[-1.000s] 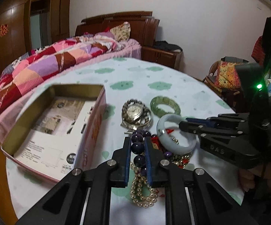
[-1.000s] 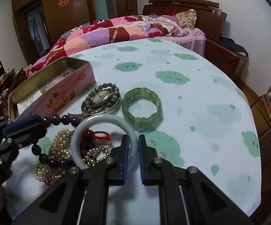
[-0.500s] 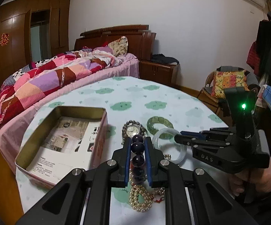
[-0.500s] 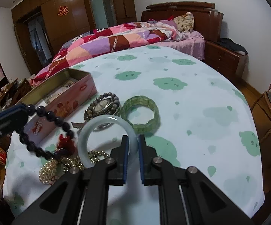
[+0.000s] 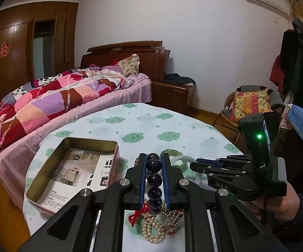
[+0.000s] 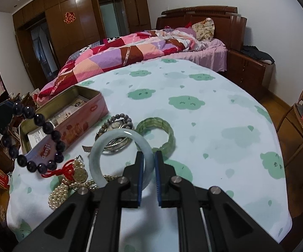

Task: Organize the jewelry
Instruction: 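Carry the bead bracelet and white bangle with both tools over the open tin box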

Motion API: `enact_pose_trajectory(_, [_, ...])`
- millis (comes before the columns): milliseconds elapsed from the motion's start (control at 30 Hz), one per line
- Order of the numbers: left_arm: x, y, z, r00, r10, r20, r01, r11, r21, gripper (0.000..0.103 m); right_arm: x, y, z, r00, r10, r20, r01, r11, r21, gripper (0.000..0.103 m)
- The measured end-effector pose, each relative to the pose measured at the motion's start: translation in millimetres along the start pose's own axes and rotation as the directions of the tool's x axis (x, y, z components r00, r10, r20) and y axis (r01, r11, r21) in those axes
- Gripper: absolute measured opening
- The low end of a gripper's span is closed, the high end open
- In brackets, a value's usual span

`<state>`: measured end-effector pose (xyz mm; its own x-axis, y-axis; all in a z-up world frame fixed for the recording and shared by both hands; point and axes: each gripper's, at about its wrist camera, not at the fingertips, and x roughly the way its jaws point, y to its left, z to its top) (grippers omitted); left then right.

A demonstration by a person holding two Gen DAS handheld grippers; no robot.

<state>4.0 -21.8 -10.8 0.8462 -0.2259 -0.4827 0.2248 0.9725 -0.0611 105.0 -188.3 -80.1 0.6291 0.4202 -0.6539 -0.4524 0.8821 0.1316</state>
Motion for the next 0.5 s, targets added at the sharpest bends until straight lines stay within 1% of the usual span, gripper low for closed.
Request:
enact_pose_trajectory(200, [-5.2, 6.4, 7.4, 1.0, -0.005, 0.015, 0.005, 1.0, -0.007, 0.013, -2.2, 0.8, 3.4, 1.0, 0.011, 0.007, -0.011, 1.0, 0.002, 0.013])
enact_pose_trajectory(367, [-4.3, 21.4, 18.4, 1.0, 0.018, 0.015, -0.017, 1.0, -0.01, 0.013, -5.9, 5.2, 12.3, 0.999, 0.039, 0.01, -0.039, 0.999, 0.001, 0.013])
enact_pose_trajectory(500, [-5.2, 35.2, 27.7, 0.998, 0.059, 0.028, -0.059, 0.998, 0.009, 0.013, -5.9, 12.7, 28.0, 0.998, 0.066, 0.011, -0.066, 0.998, -0.02, 0.013])
